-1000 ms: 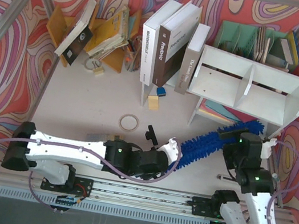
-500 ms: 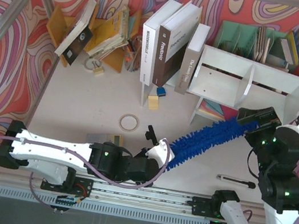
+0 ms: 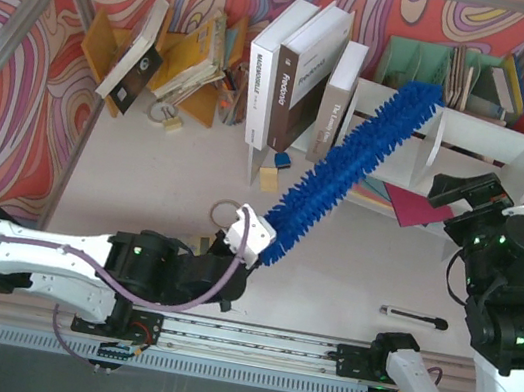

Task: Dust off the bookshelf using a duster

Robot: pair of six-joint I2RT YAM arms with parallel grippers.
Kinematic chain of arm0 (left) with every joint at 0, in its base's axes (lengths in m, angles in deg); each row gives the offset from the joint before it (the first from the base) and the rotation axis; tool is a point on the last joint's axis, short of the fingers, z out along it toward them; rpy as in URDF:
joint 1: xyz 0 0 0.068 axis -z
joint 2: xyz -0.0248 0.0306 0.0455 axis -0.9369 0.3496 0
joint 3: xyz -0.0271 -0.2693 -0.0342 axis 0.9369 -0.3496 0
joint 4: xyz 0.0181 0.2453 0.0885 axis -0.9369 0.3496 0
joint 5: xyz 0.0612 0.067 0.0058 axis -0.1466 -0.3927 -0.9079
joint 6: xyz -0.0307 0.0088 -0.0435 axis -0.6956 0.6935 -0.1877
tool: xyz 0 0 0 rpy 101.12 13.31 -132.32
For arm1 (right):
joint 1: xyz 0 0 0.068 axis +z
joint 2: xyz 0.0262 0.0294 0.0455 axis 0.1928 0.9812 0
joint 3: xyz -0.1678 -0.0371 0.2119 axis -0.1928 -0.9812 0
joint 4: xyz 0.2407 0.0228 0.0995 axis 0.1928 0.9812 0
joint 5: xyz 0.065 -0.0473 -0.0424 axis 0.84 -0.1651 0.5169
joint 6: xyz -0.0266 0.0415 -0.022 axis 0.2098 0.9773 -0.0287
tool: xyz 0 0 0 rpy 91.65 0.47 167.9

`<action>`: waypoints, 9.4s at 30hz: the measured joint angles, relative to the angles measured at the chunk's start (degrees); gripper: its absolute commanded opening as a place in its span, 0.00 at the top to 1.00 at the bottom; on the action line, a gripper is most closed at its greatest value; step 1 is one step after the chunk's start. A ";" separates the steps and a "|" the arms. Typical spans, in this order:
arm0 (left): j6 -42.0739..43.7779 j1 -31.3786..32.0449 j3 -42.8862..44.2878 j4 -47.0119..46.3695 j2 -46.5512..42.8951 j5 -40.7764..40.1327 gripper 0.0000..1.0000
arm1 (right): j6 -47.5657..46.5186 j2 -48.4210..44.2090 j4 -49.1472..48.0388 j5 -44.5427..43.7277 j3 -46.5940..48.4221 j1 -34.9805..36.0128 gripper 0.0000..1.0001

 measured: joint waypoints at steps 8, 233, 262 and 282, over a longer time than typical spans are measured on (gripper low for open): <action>-1.25 -0.20 -0.83 -0.09 -6.49 -3.34 1.00 | -0.96 0.33 -0.07 -1.73 0.44 0.00 0.01; -15.69 -28.57 -6.03 10.38 -10.03 8.92 1.00 | 1.51 -2.10 -4.79 3.06 -17.38 0.00 0.01; -12.26 -35.26 -25.24 3.63 -10.80 16.63 1.00 | 1.22 -1.01 -5.25 3.30 -17.20 0.00 0.01; -15.72 -35.36 -30.77 -2.38 -12.52 19.78 1.00 | -10.27 -4.52 -14.45 13.38 -24.48 0.00 0.01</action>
